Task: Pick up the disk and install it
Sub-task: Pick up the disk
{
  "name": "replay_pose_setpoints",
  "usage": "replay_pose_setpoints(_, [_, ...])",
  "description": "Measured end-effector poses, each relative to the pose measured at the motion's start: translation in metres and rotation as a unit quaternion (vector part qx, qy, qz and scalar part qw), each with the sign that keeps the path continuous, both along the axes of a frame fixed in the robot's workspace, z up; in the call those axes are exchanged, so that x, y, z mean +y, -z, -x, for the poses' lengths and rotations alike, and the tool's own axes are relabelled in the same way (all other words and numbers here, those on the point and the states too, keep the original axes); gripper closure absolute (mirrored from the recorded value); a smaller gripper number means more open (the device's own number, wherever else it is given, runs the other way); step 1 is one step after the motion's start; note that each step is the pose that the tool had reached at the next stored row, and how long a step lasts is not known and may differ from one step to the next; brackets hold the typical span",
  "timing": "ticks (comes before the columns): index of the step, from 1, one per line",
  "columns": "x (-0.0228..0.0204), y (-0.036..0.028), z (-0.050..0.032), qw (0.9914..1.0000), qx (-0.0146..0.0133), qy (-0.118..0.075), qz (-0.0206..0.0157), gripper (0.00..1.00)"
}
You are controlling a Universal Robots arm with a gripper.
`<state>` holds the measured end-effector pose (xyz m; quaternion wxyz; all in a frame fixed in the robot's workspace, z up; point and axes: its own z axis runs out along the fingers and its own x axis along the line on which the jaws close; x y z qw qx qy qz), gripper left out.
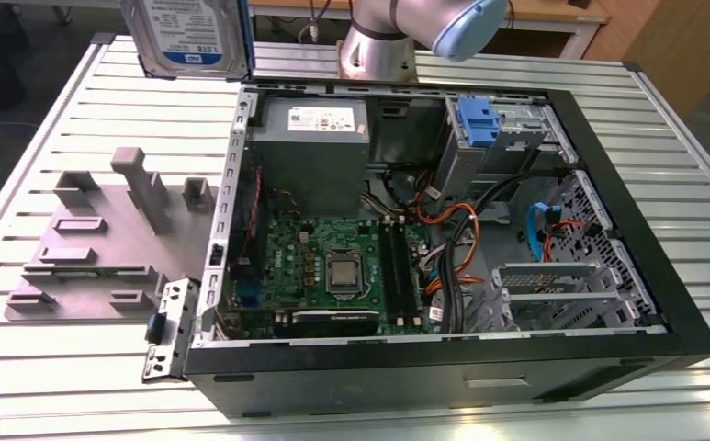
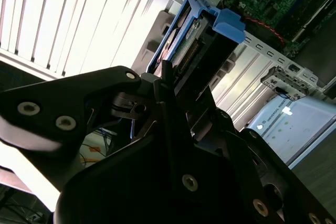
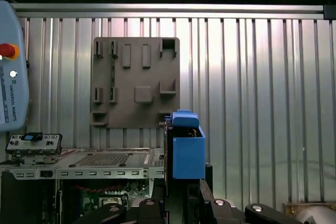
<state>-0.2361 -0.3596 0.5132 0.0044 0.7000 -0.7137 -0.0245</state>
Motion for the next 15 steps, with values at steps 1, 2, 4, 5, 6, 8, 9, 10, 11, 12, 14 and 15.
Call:
replay_pose_setpoints(1, [0.0000,0.0000,0.0000,1.00000,0.0000,0.000,0.0000,0.65])
replay_pose_setpoints(2, [0.0000,0.0000,0.0000,1.00000,-0.0001,0.000,-0.0001,0.65])
replay_pose_setpoints(4, [0.0000,0.0000,-0.0002,1.00000,0.0000,0.000,0.0000,0.65])
replay_pose_setpoints(5, [0.0000,0.0000,-0.0002,1.00000,0.0000,0.000,0.0000,0.65])
replay_pose_setpoints(6, [0.0000,0.0000,-0.0002,1.00000,0.0000,0.000,0.0000,0.65])
replay_pose_setpoints(8, [0.0000,0.0000,-0.0002,1.00000,0.0000,0.000,0.0000,0.65])
replay_pose_setpoints(9, [0.0000,0.0000,-0.0002,1.00000,0.0000,0.000,0.0000,0.65])
replay_pose_setpoints(10, [0.0000,0.0000,-0.0004,1.00000,0.0000,0.000,0.0000,0.65])
replay_pose_setpoints(11, [0.0000,0.0000,-0.0007,1.00000,0.0000,0.000,0.0000,0.65])
replay_pose_setpoints(12, [0.0000,0.0000,-0.0032,1.00000,0.0000,0.000,0.0000,0.65])
replay_pose_setpoints(14, [0.0000,0.0000,-0.0055,1.00000,0.0000,0.000,0.0000,0.65])
replay_pose_setpoints(15, [0.0000,0.0000,-0.0064,1.00000,0.0000,0.000,0.0000,0.65])
